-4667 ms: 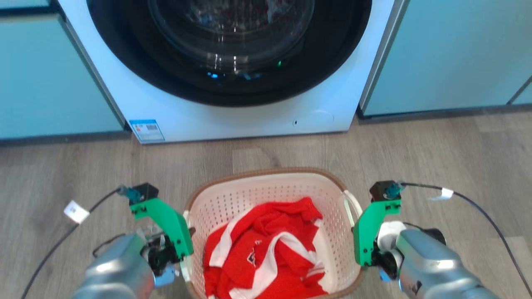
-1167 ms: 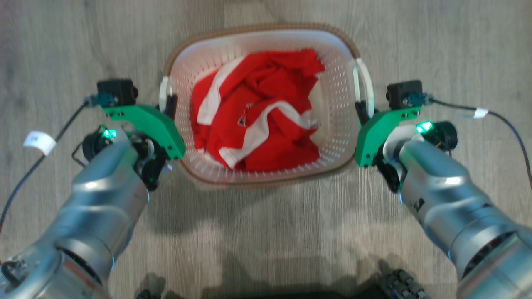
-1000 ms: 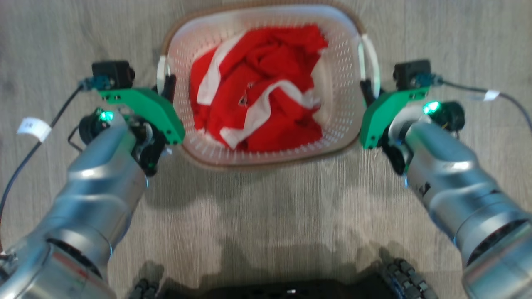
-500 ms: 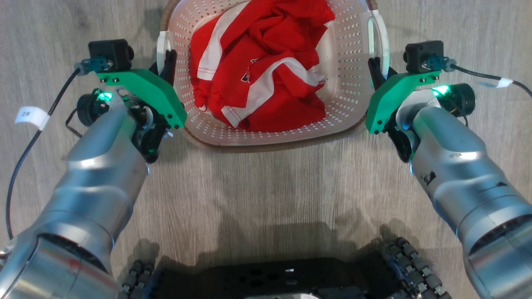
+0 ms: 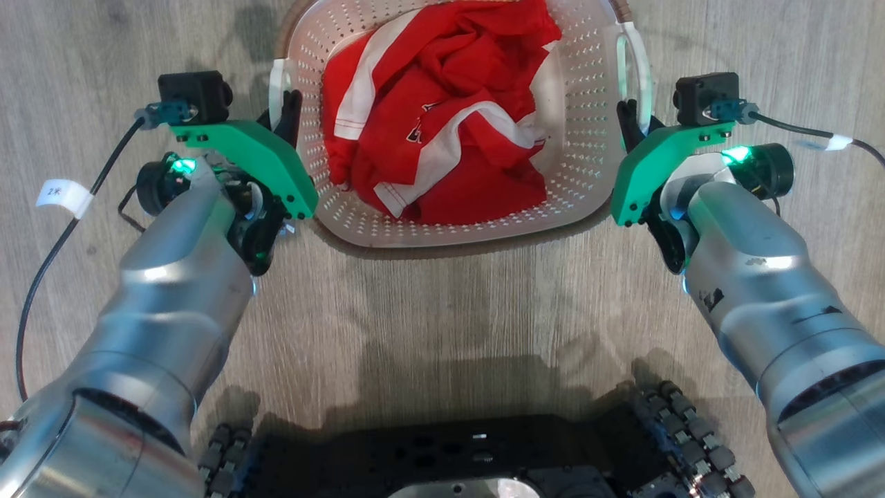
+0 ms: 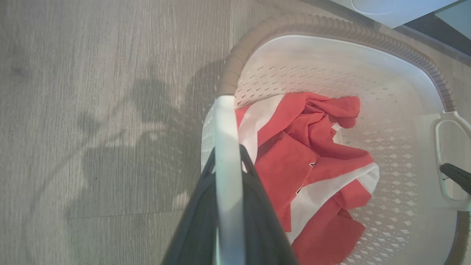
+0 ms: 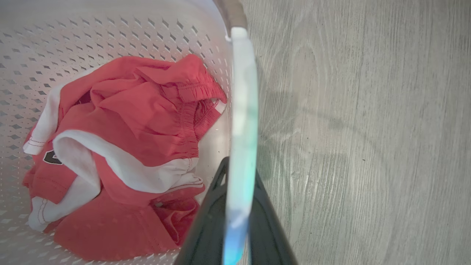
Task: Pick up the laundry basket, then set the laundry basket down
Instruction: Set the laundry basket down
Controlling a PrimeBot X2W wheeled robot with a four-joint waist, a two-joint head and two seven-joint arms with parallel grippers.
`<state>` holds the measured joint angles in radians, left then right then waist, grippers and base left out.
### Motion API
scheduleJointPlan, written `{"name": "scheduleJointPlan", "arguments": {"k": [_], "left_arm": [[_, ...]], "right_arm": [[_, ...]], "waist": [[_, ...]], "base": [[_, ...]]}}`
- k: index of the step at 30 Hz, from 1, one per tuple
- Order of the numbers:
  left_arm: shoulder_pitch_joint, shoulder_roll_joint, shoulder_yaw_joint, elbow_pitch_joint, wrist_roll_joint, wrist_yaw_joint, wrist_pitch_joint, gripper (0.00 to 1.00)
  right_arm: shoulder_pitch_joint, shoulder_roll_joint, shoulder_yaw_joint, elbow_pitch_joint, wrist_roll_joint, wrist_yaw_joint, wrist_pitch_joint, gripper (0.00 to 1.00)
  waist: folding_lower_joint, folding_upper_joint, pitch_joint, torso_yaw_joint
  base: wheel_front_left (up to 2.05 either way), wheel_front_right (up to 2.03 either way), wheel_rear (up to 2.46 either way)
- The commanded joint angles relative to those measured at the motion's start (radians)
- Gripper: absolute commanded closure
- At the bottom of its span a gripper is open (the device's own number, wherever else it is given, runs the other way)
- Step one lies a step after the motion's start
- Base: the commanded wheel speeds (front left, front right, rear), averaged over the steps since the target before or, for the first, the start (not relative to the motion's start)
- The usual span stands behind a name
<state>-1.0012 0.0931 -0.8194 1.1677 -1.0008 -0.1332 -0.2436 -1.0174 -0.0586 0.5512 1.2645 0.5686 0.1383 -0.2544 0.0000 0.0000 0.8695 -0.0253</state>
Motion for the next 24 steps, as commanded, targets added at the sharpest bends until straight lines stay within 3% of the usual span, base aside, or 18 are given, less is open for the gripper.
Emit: {"name": "scheduleJointPlan", "arguments": {"k": [1,20,21,22,23,24], "left_arm": [[0.004,0.054,0.015,-0.001,-0.006,0.003,-0.018,1.0],[0.003,0.049,-0.031,0.011,-0.05,0.003,-0.018,1.0],[0.005,0.047,-0.037,0.009,-0.055,0.003,-0.013,0.78],[0.007,0.047,-0.041,0.005,-0.072,0.003,-0.006,0.14],[0.007,0.047,-0.045,0.002,-0.078,0.003,-0.005,0.0],[0.007,0.048,-0.05,-0.001,-0.083,0.003,-0.003,0.0]], "right_arm": [[0.06,-0.005,0.0,0.015,-0.012,-0.008,-0.007,1.0],[0.075,0.007,0.0,0.022,-0.011,-0.008,0.007,1.0],[0.077,0.007,0.003,0.02,-0.008,-0.008,0.013,1.0],[0.083,0.008,0.006,0.0,0.013,-0.008,0.018,0.62],[0.087,0.008,0.011,-0.012,0.023,-0.008,0.027,0.32],[0.087,0.008,0.019,-0.022,0.024,-0.008,0.025,0.03]], "waist": [[0.0,0.0,0.002,0.001],[0.0,0.0,0.014,0.004],[0.0,0.0,0.012,0.005],[0.0,0.0,0.011,0.007],[0.0,0.0,0.011,0.008],[0.0,0.0,0.011,0.007]], "base": [[0.0,0.0,0.0],[0.0,0.0,0.0],[0.0,0.0,0.0],[0.0,0.0,0.0],[0.0,0.0,0.0],[0.0,0.0,0.0]]}}
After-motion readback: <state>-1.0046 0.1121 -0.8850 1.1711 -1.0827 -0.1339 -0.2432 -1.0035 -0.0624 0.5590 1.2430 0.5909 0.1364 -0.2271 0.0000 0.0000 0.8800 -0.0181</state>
